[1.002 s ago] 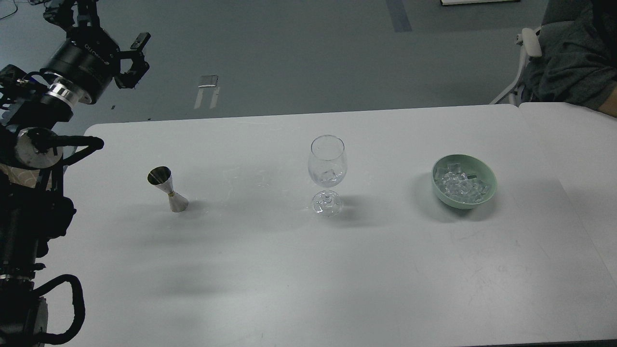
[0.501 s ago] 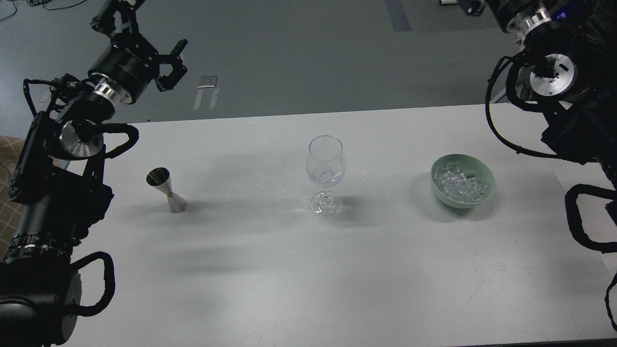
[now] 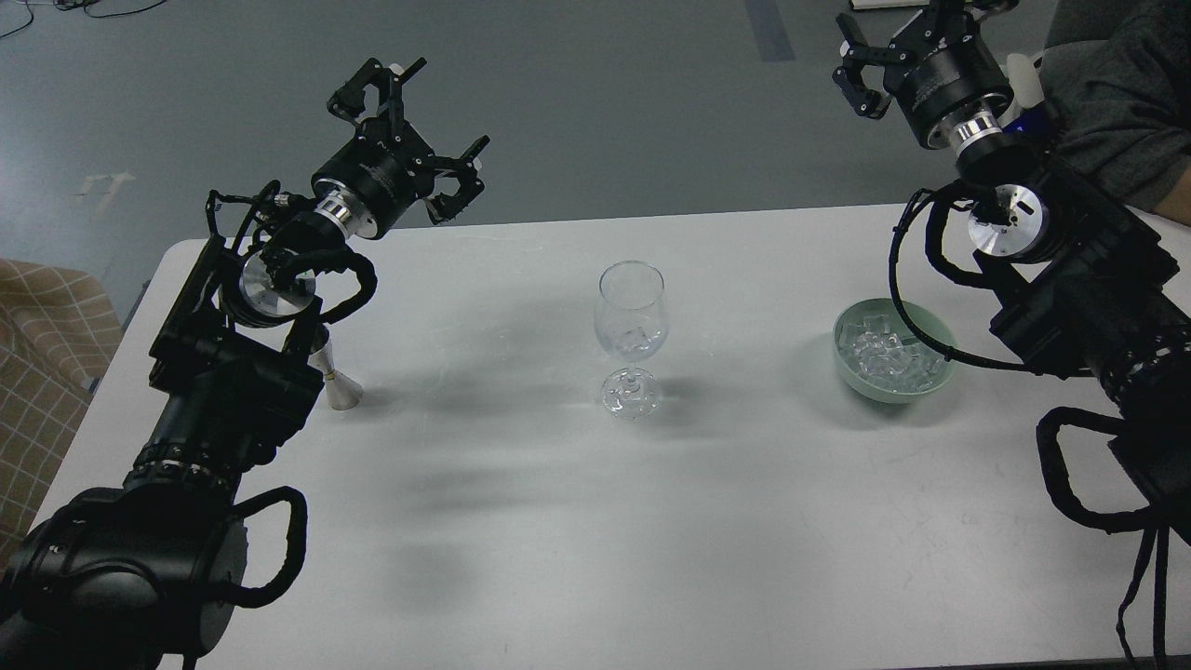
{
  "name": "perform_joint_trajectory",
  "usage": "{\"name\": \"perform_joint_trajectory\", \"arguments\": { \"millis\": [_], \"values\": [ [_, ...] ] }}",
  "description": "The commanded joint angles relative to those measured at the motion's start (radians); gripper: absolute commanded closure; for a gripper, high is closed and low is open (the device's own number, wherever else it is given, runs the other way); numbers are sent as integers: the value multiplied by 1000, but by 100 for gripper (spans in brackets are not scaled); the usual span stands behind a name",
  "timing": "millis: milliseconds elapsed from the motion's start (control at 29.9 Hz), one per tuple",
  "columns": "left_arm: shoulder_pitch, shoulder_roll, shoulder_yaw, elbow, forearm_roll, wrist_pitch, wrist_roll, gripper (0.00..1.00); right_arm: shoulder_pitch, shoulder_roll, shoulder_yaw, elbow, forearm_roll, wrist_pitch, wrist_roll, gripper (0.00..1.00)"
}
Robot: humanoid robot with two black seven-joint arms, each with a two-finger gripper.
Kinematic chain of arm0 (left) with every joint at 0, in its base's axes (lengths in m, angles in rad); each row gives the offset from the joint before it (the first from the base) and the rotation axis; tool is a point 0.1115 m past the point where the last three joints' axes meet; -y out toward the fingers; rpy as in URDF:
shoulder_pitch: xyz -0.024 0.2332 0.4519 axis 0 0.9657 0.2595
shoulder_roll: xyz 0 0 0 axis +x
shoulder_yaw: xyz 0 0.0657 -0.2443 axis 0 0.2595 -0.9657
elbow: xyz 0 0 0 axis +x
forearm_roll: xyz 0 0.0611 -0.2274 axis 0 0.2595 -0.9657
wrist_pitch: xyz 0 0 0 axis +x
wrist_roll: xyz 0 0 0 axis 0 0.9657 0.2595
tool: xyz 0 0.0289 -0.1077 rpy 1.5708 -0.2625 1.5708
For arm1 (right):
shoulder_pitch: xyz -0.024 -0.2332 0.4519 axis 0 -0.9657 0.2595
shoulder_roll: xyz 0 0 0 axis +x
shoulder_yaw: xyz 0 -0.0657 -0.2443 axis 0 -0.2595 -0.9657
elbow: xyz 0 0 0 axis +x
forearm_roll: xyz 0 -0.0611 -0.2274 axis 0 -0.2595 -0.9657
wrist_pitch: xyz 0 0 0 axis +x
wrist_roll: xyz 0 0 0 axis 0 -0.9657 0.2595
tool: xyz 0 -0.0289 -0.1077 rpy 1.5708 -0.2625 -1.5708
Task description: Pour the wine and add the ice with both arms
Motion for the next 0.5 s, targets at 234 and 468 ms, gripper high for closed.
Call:
{"name": "perform_joint_trajectory", "arguments": {
  "millis": [234,468],
  "values": [
    [-18,54,49,2,11,0,-13,3,14,37,-5,-33,-7,0,3,0],
    [-26,44,54,3,-3,0,-20,3,15,38,1,-34,0,0,3,0]
  ]
}}
